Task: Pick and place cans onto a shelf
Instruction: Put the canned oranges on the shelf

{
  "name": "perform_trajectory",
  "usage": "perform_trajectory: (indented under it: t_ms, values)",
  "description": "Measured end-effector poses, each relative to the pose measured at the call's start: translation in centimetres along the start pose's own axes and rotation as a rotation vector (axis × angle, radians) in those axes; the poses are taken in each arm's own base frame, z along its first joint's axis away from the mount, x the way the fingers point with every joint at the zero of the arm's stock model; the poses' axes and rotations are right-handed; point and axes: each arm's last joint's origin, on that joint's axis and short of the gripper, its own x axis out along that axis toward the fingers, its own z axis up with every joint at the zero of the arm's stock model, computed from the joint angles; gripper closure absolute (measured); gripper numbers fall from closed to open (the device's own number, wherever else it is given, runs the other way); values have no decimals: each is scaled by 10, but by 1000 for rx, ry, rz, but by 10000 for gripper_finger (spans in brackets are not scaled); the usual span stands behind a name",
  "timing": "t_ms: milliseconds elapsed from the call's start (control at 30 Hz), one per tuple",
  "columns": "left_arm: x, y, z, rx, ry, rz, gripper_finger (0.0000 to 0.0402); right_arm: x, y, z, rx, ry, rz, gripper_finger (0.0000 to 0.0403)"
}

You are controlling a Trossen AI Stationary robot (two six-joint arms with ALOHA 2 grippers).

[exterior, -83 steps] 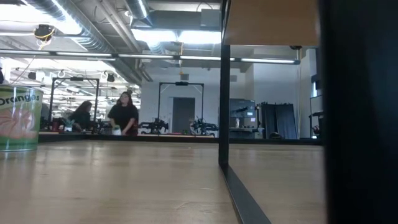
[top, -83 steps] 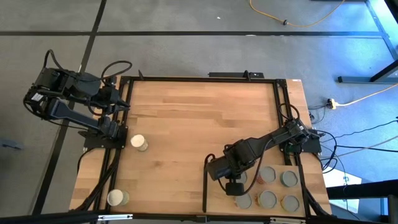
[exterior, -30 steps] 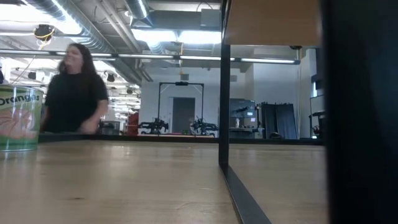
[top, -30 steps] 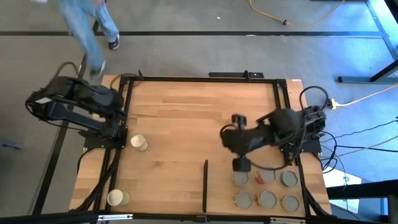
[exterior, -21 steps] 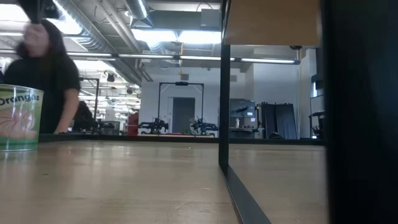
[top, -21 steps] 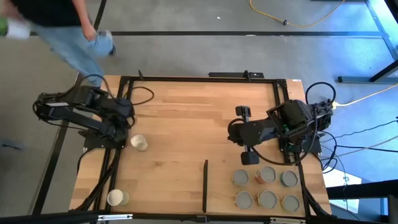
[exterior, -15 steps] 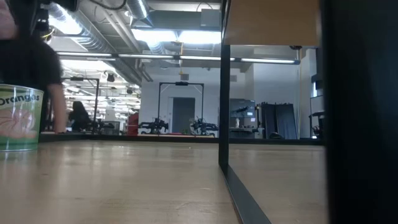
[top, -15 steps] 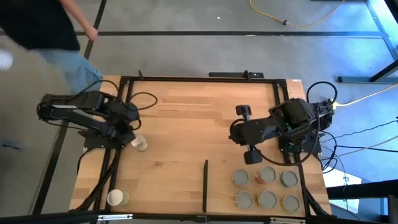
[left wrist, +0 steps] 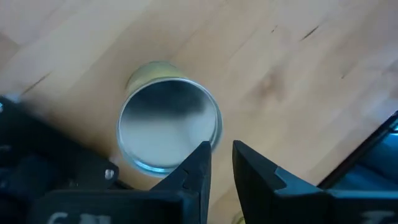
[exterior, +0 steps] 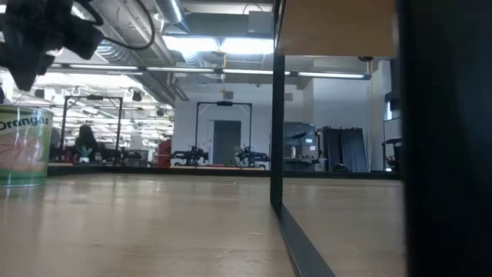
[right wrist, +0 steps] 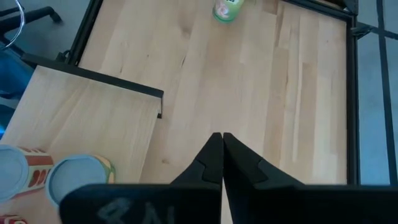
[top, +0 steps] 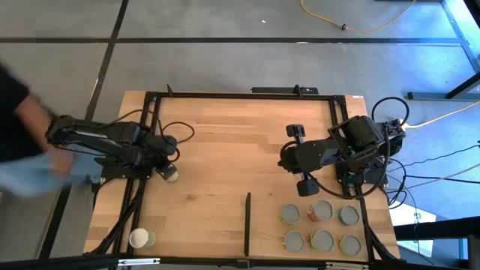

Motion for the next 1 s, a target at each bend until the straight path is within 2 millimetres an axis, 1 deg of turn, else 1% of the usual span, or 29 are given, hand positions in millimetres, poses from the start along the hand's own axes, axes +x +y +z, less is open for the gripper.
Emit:
perform_trajectory:
  t_ms: [133,300,433,533,767,1000]
  values:
    - [11,2,-1,50,-15,14,344,0,0,0,1,0,0,397]
    - [15,2,-3,74,-39,34,343,0,0,0,3,0,0,397]
    - [15,-2,-3,96,-52,8,345,0,0,0,5,1,0,397]
    - [17,-5,-4,138,-76,21,346,0,0,0,6,1,0,397]
    - [28,-13,-10,235,-45,85,347,0,0,0,6,1,0,397]
    - [43,-22,-12,284,-13,171,348,0,0,0,5,1,0,397]
